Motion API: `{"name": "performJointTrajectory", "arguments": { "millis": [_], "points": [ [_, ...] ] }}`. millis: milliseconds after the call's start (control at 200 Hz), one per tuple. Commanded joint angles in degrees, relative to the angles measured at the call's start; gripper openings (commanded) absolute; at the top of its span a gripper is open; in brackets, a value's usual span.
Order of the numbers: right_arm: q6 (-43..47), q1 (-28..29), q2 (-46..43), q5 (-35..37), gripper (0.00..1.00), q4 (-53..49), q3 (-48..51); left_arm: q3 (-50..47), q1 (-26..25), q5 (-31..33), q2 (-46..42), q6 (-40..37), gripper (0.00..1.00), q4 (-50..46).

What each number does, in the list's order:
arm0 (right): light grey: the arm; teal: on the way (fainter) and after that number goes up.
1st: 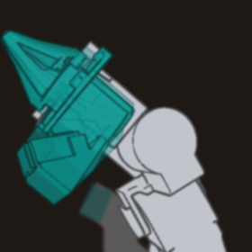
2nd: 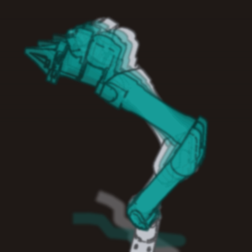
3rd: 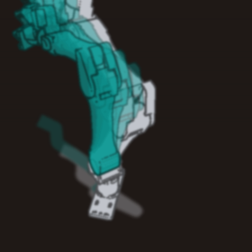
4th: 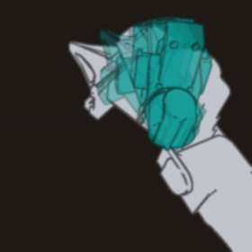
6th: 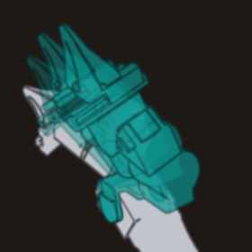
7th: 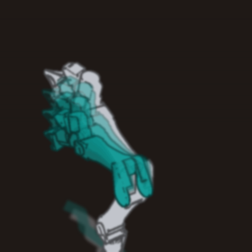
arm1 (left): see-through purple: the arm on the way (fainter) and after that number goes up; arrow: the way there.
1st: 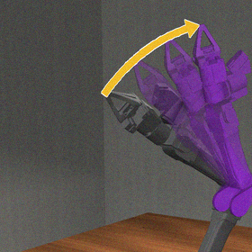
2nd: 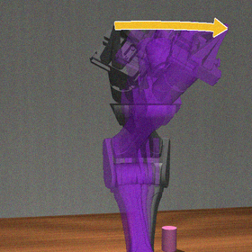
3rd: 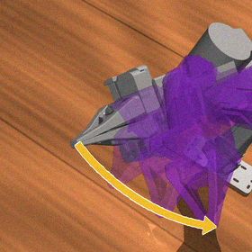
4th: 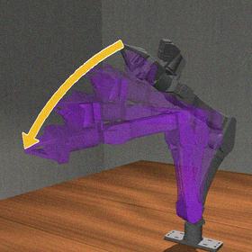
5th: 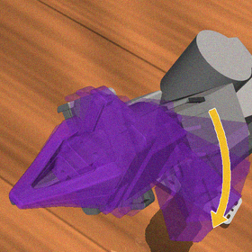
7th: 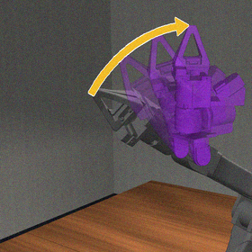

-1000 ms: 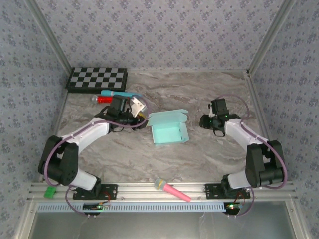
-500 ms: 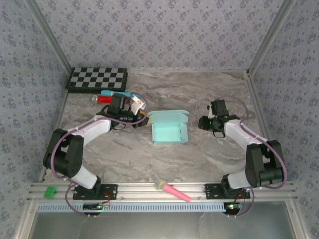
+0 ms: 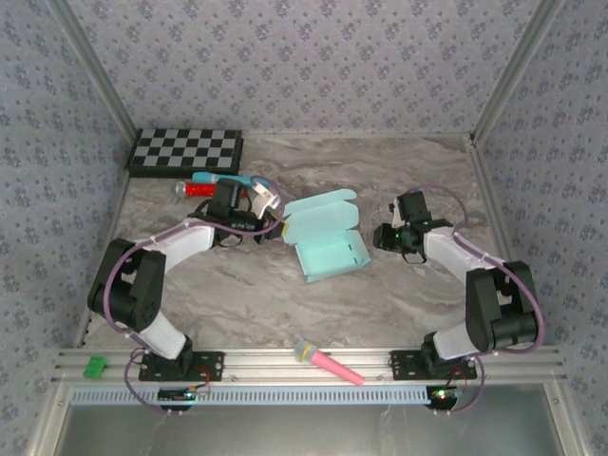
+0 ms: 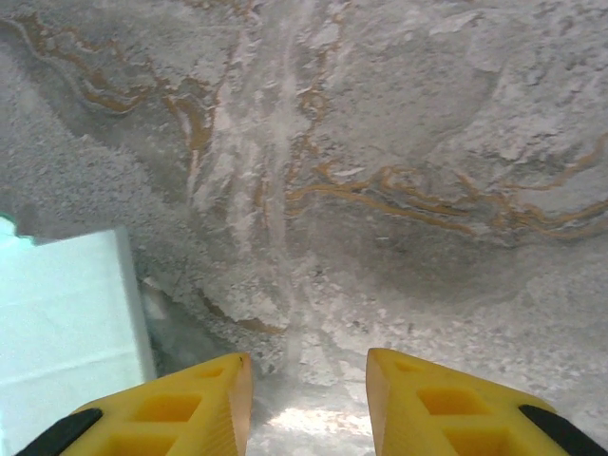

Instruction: Fold the paper box

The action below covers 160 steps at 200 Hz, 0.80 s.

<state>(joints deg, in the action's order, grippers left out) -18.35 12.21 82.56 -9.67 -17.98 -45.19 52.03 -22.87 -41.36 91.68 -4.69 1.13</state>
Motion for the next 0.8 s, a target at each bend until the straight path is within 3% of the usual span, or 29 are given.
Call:
{"name": "performJointTrajectory", "arguments": {
  "millis": [0,390,580,795],
  "points": [
    [1.2,1.8,0.5,-1.7,0.39,0.7,0.3,1.9,0.2,-2.3,-1.1,-0.7,0.04,-0.1],
    [0.7,1.7,1.3,-4.4,0.40,3.8,0.2,1.9,0.2,-2.1,-1.9,-3.0,0.00,-2.4],
    [-0.1,-1.7,5.3,-13.3,0.43,7.9,0.2,2.4,0.2,-2.2,-1.7,-2.8,0.00,-2.2],
    [-0.6,-1.6,8.9,-21.9,0.48,11.2,0.6,2.3,0.1,-1.8,-1.5,-2.8,0.00,-2.0]
  ]
}}
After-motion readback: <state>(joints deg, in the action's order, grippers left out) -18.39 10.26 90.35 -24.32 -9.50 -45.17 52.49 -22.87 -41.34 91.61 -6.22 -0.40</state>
